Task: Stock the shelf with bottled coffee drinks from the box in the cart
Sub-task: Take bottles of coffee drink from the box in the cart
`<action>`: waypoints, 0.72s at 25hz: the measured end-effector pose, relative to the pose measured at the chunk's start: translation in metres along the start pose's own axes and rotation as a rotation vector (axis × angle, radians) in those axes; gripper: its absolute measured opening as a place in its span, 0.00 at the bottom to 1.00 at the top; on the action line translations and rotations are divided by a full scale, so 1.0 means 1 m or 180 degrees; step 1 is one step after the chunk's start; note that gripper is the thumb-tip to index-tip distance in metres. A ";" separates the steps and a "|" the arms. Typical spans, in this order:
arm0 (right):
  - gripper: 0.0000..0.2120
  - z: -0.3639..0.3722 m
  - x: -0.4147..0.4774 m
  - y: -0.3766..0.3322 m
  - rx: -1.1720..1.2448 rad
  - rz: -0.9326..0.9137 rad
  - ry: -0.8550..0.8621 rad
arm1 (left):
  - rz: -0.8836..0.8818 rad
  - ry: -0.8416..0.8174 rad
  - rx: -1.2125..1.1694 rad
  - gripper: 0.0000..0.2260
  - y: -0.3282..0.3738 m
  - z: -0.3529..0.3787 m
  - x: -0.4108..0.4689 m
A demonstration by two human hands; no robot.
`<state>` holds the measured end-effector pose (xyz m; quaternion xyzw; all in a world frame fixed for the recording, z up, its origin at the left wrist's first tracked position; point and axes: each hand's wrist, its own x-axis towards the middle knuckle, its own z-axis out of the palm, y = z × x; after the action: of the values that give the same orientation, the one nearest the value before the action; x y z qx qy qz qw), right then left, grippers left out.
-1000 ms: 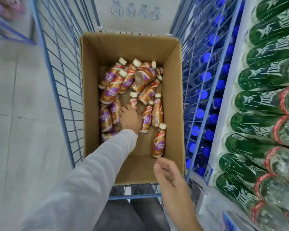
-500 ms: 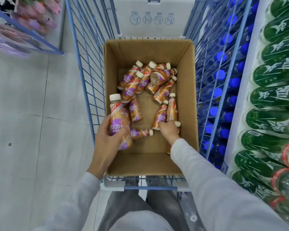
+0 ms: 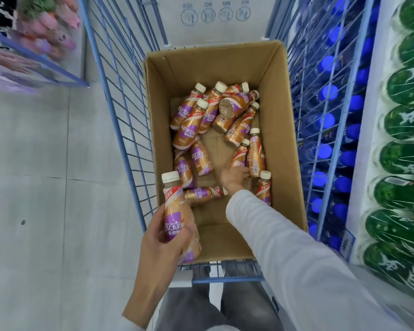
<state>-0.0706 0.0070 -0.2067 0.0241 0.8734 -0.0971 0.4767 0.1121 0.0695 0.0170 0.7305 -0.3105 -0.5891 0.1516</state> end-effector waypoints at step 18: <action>0.25 -0.282 -0.369 0.124 0.3191 -0.1499 0.0134 | 0.1807 -0.2493 0.0494 0.26 0.147 0.055 -0.162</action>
<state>-0.0869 0.2017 0.2324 0.0540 0.7114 -0.6043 0.3547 0.0010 0.0681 0.2135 0.3496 -0.5741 -0.7301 0.1232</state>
